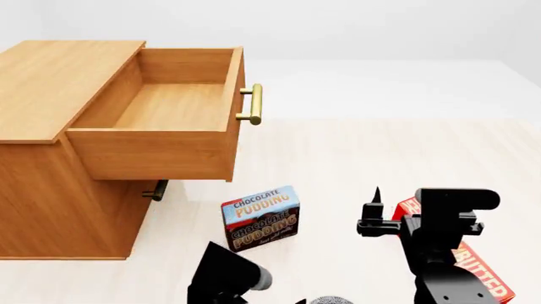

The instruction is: Put the bowl in the top drawer of the cabinet.

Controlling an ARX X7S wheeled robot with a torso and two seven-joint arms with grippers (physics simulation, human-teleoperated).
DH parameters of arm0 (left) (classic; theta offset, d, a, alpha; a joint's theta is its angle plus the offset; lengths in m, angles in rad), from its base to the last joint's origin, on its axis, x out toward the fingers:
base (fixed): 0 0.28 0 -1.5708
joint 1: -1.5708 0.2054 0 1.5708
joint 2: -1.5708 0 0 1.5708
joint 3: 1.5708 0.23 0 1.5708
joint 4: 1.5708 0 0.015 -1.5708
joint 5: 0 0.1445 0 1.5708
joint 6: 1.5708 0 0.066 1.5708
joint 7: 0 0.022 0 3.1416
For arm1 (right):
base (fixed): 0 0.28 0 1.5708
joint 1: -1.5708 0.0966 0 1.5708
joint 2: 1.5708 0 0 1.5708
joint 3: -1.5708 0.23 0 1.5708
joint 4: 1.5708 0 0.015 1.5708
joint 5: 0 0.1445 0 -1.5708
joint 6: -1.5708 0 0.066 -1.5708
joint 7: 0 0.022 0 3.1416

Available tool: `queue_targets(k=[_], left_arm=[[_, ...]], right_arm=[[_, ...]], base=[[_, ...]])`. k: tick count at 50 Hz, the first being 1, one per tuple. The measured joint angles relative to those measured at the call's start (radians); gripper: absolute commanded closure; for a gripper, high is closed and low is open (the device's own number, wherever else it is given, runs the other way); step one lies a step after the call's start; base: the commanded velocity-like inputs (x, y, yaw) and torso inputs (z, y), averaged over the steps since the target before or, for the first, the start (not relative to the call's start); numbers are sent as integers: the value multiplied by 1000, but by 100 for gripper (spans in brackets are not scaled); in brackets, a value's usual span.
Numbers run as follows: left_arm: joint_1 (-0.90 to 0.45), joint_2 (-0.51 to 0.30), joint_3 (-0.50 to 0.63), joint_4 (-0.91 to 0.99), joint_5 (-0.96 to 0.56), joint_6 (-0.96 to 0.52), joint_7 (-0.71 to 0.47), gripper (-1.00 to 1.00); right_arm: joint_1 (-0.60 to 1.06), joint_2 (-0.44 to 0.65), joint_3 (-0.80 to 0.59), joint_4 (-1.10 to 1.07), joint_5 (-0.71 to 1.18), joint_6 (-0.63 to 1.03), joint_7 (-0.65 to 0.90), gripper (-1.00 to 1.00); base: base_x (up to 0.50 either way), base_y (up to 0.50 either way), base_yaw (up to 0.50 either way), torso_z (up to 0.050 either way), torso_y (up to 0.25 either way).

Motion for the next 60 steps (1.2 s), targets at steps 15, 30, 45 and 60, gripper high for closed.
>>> queue_targets(k=[15,30,45,60], left_arm=[[-17,76,83,-150,61,-3,64,-100],[-63,159,158,-330,121,-3,96,-100],[-93,209,224,-449,195,28,88,-100],[-115,285,349,-519,257,146,161,100]], right_arm=[[-8,1,-15,23,-7,-26,3,-100],[-20,6,-34,22,-10,-43,3,-100],[-28,6,-39,33,-1,-64,-1,-100],[-49,14,-37,19,13,-75,-5,-100]], base=[[0,0,0,0,0],[0,0,0,0,0],[2,-1,-1,0,0],[2,-1,-1,0,0]])
